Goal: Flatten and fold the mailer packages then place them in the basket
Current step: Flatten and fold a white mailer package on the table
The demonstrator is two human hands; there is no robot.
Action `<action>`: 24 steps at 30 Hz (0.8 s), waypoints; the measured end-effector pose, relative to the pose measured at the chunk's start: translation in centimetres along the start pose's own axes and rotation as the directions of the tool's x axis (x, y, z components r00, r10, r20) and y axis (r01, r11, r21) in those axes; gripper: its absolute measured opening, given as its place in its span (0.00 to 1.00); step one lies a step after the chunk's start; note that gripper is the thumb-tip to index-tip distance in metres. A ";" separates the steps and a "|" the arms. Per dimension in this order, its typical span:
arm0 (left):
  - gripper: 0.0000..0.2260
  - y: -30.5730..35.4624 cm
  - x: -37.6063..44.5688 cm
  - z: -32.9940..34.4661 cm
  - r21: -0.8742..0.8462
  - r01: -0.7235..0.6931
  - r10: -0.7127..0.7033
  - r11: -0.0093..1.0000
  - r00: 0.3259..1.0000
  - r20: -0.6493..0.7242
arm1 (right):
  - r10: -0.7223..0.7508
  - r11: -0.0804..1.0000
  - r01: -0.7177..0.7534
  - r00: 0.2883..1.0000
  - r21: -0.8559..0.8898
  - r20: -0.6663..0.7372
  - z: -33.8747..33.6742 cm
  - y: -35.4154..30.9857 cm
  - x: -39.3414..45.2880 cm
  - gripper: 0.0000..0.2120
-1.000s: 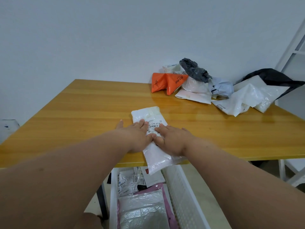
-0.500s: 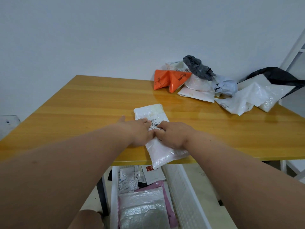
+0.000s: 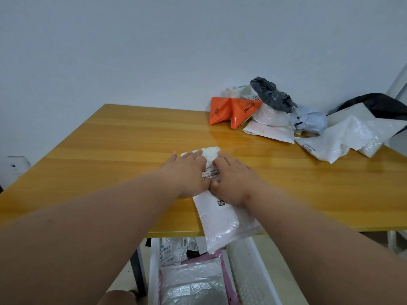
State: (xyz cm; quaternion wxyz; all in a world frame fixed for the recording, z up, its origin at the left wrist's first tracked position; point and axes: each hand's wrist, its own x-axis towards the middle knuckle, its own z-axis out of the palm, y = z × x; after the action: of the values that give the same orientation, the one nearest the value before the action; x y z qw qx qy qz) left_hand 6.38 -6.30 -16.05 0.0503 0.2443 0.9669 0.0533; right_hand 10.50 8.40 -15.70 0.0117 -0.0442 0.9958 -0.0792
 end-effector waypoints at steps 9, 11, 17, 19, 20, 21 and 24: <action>0.33 -0.5 1.1 -0.3 -0.001 0.060 -0.060 0.998 0.991 0.119 | -0.006 0.999 0.012 0.989 -0.040 0.146 0.4 0.3 0.9 0.31; 0.31 -0.7 1.4 -0.4 0.029 0.054 -0.058 0.998 0.986 0.156 | 0.001 1.000 0.003 0.987 -0.026 0.158 0.3 0.2 1.0 0.31; 0.23 -0.3 2.2 -1.4 0.066 0.025 -0.039 0.997 0.976 0.216 | 0.001 0.999 -0.007 0.983 0.034 0.185 0.0 0.1 1.3 0.27; 0.22 -0.3 2.5 -1.4 0.051 0.026 -0.035 0.998 0.980 0.195 | -0.004 0.999 -0.004 0.986 0.052 0.164 0.2 0.2 1.6 0.24; 0.22 -0.4 2.6 -1.2 0.038 0.034 -0.040 0.999 0.984 0.174 | 0.002 0.998 -0.011 0.987 0.058 0.160 0.2 0.2 1.7 0.23; 0.22 -0.5 2.8 -0.9 0.025 0.042 -0.045 0.999 0.987 0.153 | 0.014 0.998 -0.025 0.987 0.062 0.161 0.3 0.2 1.9 0.23; 0.22 -0.8 3.0 -0.1 0.011 0.046 -0.047 0.999 0.993 0.108 | 0.059 0.996 -0.070 0.982 0.058 0.180 0.1 0.2 2.4 0.24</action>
State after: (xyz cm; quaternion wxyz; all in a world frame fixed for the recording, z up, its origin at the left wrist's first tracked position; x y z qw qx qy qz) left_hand 3.34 -5.54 -16.27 0.1027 0.2245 0.9684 0.0345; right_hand 8.11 8.37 -15.83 0.1044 -0.0184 0.9887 -0.1062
